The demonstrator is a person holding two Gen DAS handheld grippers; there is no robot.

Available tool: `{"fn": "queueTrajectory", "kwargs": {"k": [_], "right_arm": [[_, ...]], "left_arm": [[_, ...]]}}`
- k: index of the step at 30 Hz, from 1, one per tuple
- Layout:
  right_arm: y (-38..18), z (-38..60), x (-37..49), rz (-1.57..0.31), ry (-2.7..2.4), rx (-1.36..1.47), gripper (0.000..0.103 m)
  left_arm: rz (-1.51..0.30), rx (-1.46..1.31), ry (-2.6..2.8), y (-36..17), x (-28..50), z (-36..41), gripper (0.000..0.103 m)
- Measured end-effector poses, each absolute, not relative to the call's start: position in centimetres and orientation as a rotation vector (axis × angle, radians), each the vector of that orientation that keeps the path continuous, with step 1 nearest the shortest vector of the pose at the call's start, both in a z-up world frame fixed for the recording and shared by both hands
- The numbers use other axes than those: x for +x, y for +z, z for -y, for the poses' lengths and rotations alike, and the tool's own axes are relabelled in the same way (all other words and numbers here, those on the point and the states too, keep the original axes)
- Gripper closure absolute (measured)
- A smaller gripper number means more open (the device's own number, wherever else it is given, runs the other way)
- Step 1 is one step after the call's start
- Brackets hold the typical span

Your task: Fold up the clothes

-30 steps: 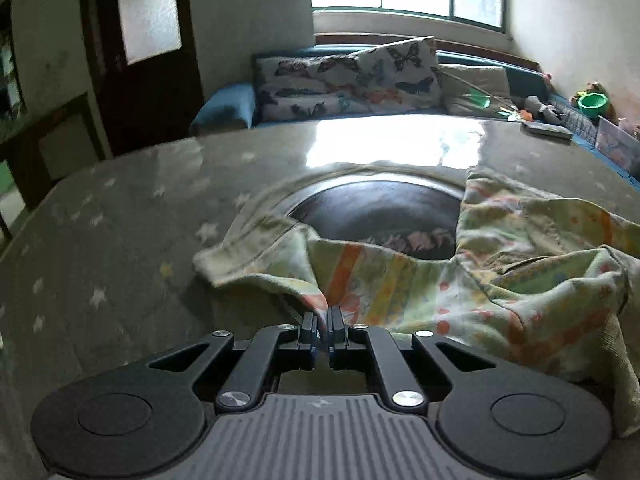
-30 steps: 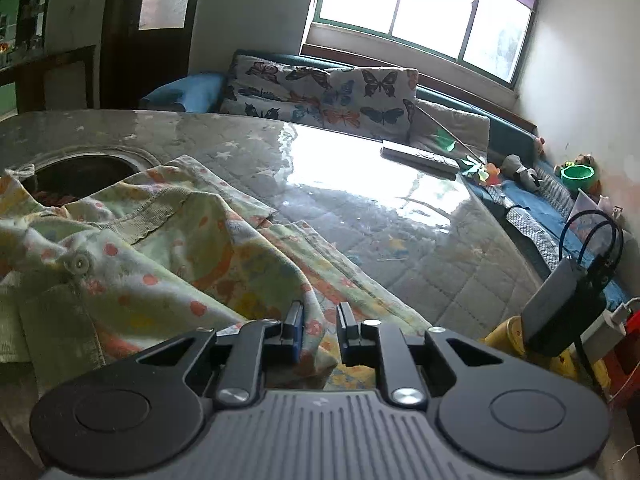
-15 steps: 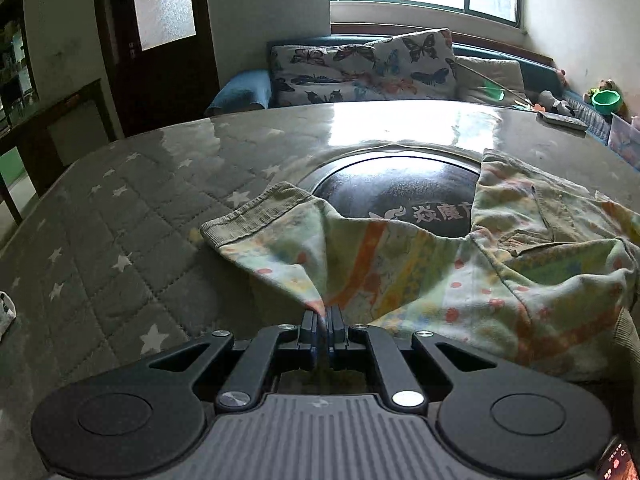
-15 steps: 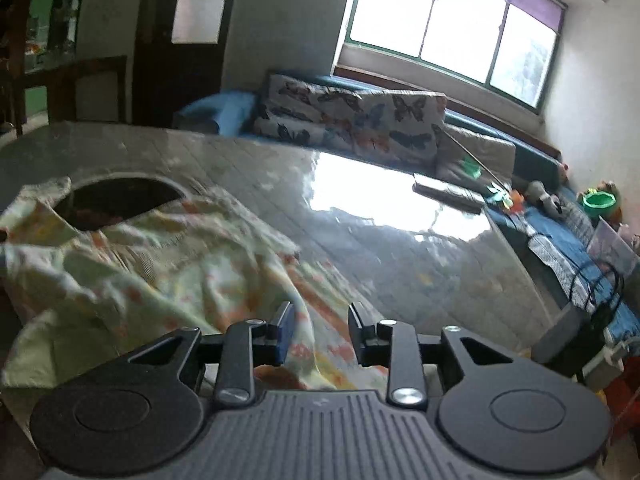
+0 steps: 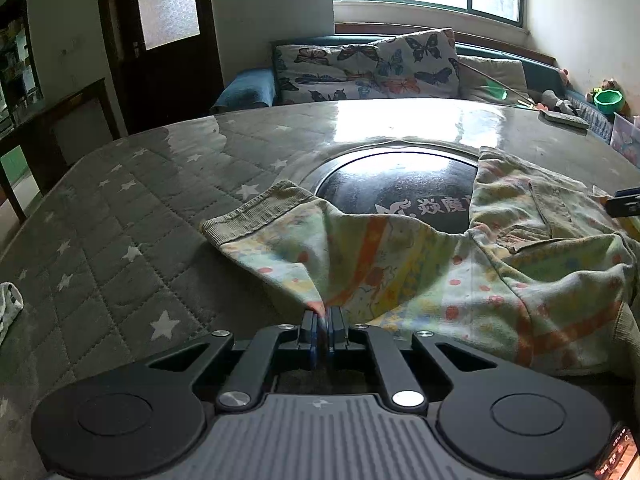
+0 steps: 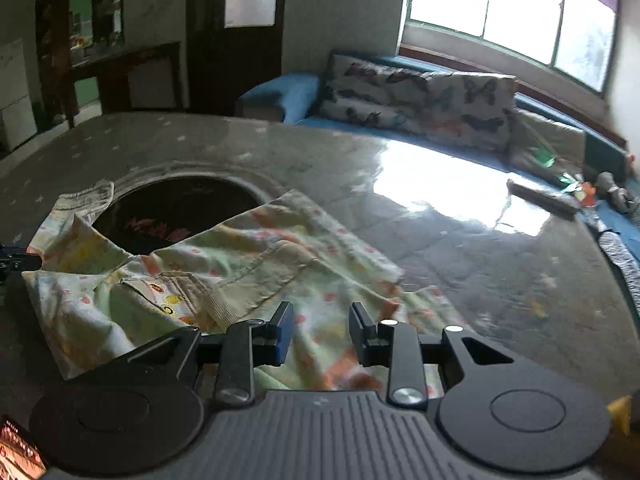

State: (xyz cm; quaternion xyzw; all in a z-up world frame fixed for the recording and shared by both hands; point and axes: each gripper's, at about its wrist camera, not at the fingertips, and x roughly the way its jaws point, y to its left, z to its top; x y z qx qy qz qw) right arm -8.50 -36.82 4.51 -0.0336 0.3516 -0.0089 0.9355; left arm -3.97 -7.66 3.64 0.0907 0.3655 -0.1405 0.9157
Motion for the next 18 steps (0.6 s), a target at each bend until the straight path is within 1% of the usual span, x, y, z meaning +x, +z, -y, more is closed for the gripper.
{"fn": "queueTrajectory", "kwargs": {"k": [7,18], "right_arm": [[2.5,36.3,-5.5,-0.785,0.006,-0.070,0.073],[1.1,35.4,-3.4,-0.814,0.024,-0.083,0.072]], "left_arm": [[-0.753,0.180,-0.286,3.2,-3.4,7.6,0.097],[-0.753,0.175,-0.283,2.9,-3.0,8.1,0.097]]}}
